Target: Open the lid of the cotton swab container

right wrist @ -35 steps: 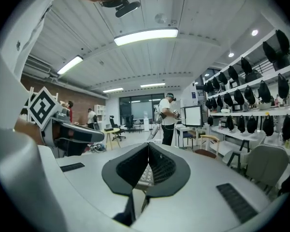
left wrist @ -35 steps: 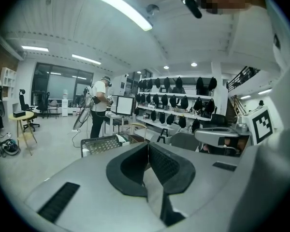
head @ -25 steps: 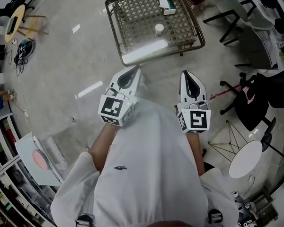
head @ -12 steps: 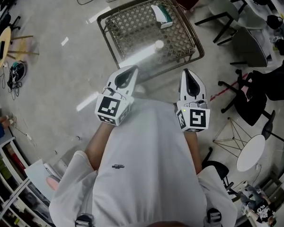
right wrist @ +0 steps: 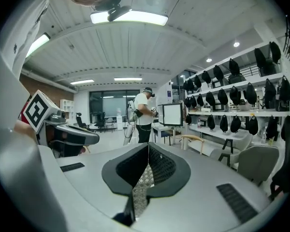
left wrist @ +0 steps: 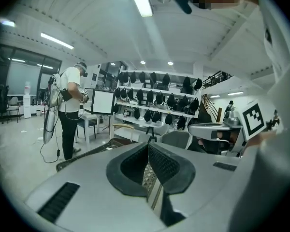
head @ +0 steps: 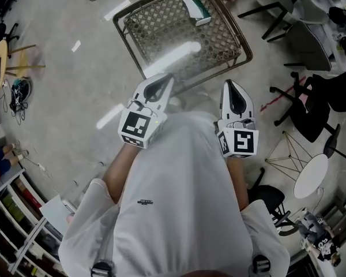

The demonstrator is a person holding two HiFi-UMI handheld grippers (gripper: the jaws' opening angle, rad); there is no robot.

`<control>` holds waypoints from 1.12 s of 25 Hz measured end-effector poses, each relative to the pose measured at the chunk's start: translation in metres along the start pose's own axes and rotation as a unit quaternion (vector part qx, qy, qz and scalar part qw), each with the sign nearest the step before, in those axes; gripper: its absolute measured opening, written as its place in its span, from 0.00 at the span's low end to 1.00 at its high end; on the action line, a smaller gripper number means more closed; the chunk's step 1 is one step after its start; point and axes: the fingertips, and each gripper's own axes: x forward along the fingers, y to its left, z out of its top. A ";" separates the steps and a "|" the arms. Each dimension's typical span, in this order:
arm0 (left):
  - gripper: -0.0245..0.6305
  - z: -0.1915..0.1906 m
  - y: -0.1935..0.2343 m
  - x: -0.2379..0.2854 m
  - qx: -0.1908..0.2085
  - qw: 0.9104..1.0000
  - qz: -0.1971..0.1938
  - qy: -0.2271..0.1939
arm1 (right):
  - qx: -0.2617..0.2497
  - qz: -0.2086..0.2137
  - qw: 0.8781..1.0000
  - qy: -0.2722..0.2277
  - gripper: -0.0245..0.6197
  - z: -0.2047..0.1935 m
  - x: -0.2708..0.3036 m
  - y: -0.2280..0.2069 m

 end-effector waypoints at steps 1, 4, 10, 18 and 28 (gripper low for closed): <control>0.04 -0.001 0.001 0.003 0.001 1.000 0.000 0.003 | -0.001 -0.001 1.000 -0.001 0.04 -0.002 0.002 -0.003; 0.05 -0.004 -0.001 0.008 -0.003 1.000 -0.001 0.009 | -0.008 0.003 1.000 -0.003 0.04 -0.008 0.005 -0.008; 0.04 -0.004 0.000 0.028 0.006 1.000 0.000 0.011 | -0.006 0.016 1.000 -0.003 0.04 -0.019 0.020 -0.018; 0.05 -0.021 0.009 0.053 0.000 1.000 -0.001 0.027 | -0.010 0.051 0.999 0.005 0.04 -0.054 0.060 -0.017; 0.04 -0.057 0.029 0.096 0.003 0.999 -0.002 0.052 | 0.001 0.074 0.997 0.028 0.14 -0.113 0.112 -0.025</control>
